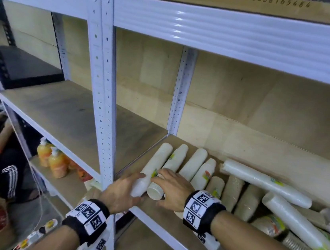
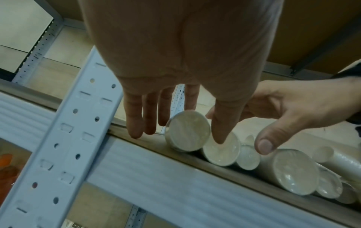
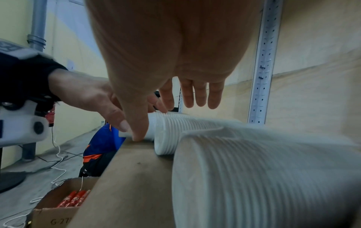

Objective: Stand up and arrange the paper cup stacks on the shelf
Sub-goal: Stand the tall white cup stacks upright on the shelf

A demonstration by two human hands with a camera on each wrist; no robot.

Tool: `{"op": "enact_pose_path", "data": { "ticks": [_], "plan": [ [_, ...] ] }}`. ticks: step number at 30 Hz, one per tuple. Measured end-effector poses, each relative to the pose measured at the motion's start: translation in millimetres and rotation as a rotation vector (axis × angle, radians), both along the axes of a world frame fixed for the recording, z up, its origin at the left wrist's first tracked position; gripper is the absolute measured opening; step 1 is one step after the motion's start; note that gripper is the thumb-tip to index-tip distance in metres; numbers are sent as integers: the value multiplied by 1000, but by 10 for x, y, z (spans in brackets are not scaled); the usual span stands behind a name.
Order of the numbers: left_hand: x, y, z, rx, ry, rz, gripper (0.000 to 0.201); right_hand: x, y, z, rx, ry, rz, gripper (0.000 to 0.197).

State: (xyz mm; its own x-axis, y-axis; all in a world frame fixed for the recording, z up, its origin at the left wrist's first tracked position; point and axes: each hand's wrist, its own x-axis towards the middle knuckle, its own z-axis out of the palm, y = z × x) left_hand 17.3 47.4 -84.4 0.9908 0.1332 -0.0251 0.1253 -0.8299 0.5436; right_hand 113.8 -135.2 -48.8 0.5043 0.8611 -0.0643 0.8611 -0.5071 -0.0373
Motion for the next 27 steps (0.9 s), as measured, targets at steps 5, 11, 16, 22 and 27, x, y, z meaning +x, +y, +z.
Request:
{"op": "enact_pose_path", "data": {
  "ticks": [5,11,16,22,27],
  "plan": [
    [-21,-24,-29,-27,-17,25,75,133,-79,8,-9,7,-67,68],
    [-9,-2,-58,-35,-17,15,76,140,-184,-90,-39,73,-169,76],
    [29,-9,-61,-57,-22,11,75,101,-159,-110,-26,48,-226,60],
    [69,-32,-84,-61,-40,14,75,67,-123,-142,-104,-49,-264,60],
    [82,-49,-69,-60,-34,28,73,26,-88,-133,-150,-129,-273,59]
  ]
}}
